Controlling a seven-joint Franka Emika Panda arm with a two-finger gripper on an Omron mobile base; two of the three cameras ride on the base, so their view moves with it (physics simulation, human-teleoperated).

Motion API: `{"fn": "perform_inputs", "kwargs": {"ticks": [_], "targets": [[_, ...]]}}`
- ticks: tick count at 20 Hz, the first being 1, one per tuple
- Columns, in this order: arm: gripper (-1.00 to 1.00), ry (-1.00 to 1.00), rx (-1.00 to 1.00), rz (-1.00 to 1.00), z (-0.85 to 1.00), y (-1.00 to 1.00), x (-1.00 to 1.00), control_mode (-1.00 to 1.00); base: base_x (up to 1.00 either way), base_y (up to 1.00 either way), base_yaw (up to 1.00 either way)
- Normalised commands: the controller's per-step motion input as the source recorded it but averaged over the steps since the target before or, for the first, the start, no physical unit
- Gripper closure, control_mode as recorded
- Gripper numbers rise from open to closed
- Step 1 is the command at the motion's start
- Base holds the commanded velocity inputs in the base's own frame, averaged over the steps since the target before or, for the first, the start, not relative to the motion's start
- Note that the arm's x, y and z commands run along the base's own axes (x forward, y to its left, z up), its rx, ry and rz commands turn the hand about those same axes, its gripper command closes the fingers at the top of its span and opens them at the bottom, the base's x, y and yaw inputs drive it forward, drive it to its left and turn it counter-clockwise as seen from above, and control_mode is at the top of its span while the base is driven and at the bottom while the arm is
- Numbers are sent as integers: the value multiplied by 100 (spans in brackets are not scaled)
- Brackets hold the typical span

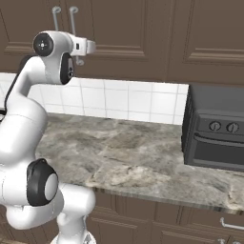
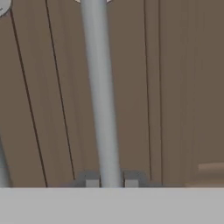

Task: Open the cabinet directly in front. Then move the beer and the mug to the dining counter with the candle on it.

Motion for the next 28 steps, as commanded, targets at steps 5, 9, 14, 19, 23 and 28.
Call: {"fn": "perform_inputs", "kwargs": {"ticks": [5, 9, 14, 19, 23, 28], "targets": [[100, -19, 1, 12, 51, -40, -80, -100, 0, 0, 0], [100, -24, 2, 11, 48, -68, -100, -100, 0, 0, 0], [100, -24, 2, 8, 42, -77, -100, -100, 0, 0, 0], [100, -18, 7, 7, 48, -92, -95, -100, 0, 0, 0], [100, -16, 11, 27, 53, -100, -74, -100, 0, 0, 0], [100, -9, 11, 22, 49, -100, -64, -100, 0, 0, 0]]}}
